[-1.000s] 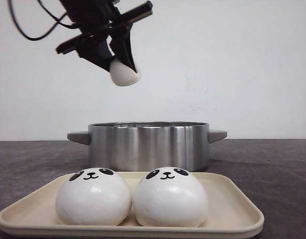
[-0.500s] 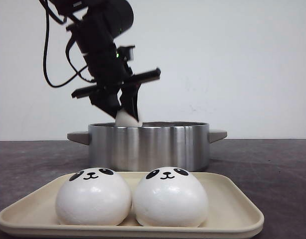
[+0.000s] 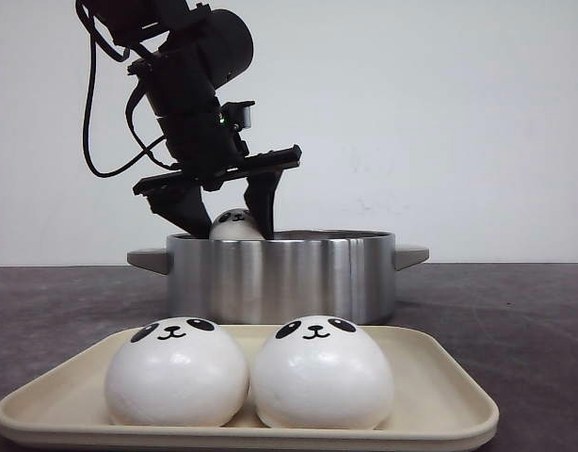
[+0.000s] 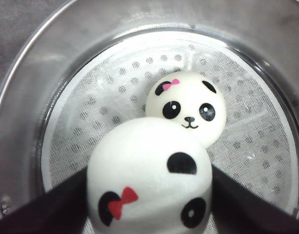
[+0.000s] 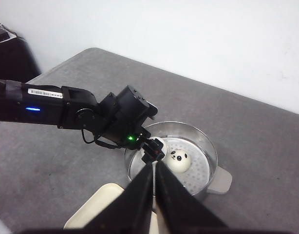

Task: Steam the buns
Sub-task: 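Lower the bun into the pot, open the left gripper, withdraw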

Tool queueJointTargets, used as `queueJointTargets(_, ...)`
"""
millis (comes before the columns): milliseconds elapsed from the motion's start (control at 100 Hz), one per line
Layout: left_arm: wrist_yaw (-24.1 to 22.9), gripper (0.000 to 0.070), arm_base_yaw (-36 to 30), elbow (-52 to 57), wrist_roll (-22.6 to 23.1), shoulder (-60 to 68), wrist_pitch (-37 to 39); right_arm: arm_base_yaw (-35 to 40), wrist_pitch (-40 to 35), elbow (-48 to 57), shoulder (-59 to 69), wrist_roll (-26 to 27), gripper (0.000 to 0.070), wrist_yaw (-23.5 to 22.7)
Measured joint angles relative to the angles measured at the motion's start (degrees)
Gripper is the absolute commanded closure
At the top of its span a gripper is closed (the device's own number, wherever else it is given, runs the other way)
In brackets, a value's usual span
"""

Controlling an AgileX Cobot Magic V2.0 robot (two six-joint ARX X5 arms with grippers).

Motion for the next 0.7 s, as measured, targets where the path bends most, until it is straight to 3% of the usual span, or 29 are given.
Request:
queueJointTargets(160, 0.0, 0.013, 0.0, 0.0, 0.0, 0.0, 0.0, 0.0, 0.0, 0.0, 0.0, 0.0, 0.07, 0.0)
queueJointTargets(450, -0.02, 0.0132, 0.0, 1.29, -0.02, 0.0, -2.69, 0.0, -2.16, 0.0, 0.02, 0.0, 0.07, 0.26)
queueJointTargets(700, -0.22, 0.0147, -0.81, 5.75, -0.22, -4.7, -6.51, -0.07, -5.73, -0.22, 1.68, 0.02, 0.07, 4.66)
